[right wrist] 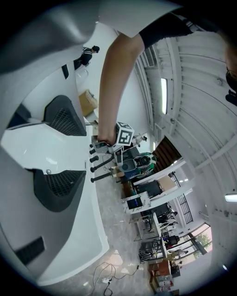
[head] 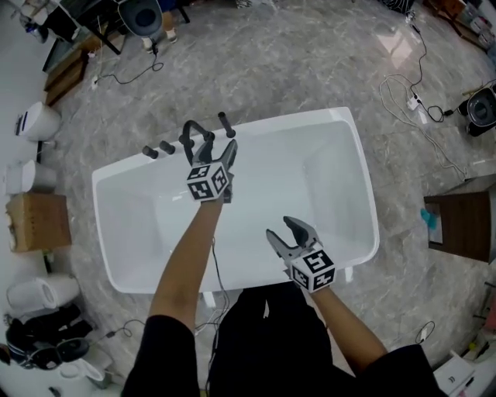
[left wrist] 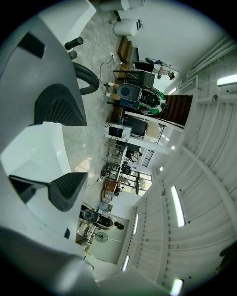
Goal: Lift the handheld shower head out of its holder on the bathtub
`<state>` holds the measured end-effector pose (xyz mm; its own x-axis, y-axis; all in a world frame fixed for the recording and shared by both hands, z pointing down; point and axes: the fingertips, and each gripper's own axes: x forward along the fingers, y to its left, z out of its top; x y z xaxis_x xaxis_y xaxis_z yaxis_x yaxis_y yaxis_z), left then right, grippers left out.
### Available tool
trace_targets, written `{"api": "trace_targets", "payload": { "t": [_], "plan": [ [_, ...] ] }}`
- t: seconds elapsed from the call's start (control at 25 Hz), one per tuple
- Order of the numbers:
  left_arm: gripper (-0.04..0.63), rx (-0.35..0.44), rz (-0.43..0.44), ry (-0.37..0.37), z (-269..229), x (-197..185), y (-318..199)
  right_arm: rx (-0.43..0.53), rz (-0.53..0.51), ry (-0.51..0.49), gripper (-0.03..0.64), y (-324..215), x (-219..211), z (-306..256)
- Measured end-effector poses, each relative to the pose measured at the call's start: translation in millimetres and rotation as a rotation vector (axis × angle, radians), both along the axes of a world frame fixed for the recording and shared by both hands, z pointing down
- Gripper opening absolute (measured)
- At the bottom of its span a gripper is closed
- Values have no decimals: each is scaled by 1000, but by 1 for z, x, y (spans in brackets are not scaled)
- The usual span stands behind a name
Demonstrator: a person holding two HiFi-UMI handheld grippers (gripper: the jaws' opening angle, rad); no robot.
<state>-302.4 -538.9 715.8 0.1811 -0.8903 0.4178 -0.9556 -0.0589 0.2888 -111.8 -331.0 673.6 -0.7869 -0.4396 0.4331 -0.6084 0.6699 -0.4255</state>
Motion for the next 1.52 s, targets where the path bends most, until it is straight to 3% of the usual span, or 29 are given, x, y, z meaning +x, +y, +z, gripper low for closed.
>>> {"api": "trace_targets", "payload": {
  "t": [0.12, 0.28, 0.76, 1.08, 1.28, 1.52],
  "plan": [
    [290, 12, 14, -35, 8, 6, -12, 0, -42, -6, 202, 7, 4, 9],
    [290, 32, 17, -19, 16, -6, -36, -36, -71, 0, 202, 9, -10, 23],
    [290, -17, -13, -45, 70, -38, -68, -100, -120, 17, 202, 30, -10, 70],
    [291, -53, 41, -133, 101, -39, -97, -124, -86, 41, 202, 25, 15, 99],
    [291, -84, -10, -110, 118, -41, -108, -109, -73, 34, 202, 20, 30, 105],
    [291, -117, -9, -120, 134, -41, -123, -122, -26, 44, 202, 13, 42, 112]
  ]
}}
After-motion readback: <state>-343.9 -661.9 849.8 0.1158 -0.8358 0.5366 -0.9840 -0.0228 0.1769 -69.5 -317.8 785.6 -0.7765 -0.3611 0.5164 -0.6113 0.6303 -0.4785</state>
